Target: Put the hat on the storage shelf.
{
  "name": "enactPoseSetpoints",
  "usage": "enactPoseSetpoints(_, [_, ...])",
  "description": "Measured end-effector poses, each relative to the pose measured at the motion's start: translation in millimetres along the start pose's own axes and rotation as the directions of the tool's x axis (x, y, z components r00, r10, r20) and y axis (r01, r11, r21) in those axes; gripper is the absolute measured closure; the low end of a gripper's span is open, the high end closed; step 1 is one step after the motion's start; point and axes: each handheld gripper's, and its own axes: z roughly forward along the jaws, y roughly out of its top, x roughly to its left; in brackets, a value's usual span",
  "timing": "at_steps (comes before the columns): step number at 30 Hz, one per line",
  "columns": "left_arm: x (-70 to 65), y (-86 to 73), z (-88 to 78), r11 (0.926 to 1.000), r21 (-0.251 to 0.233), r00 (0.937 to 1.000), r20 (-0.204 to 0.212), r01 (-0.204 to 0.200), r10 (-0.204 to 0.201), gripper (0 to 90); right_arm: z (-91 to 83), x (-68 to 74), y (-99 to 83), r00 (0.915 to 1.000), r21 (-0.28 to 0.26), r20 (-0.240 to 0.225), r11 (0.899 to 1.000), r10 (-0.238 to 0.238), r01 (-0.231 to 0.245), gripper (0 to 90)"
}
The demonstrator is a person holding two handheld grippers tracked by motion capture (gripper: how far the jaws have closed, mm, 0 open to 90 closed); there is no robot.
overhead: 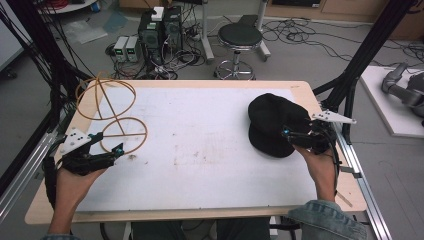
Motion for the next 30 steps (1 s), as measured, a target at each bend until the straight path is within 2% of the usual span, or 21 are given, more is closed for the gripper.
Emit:
enactPoseSetpoints(8, [-0.8,0.2,-0.3,1.0000,0.003,1.0000,0.001,-0.007,0.007,21.6,-1.3,-2.4,-1.2,0.9999,-0.009,0.004,1.000,0.011,-0.011,14.5])
enactPoseSetpoints(13, [-2.7,0.0,1.3,0.9999,0.013,0.9999,0.009,-0.008,0.008,21.6,0.1,0.6,-0.1,1.0000,-0.003,0.002,1.000,-0.001,0.001,14.5])
enactPoseSetpoints(20, [-5.5,2.6,-1.1,0.9998,0.002,0.9998,0.013,-0.018,0.018,21.6,4.0,3.7,0.0,0.9999,0.000,0.009,1.000,-0.009,0.009,14.5])
enactPoseSetpoints(30, [-2.1,-1.3,-2.8,0.9999,0.011,0.9999,0.009,-0.005,0.005,21.7,13.3,-0.5,-0.4,0.9992,-0.003,0.035,1.000,0.017,-0.017,14.5])
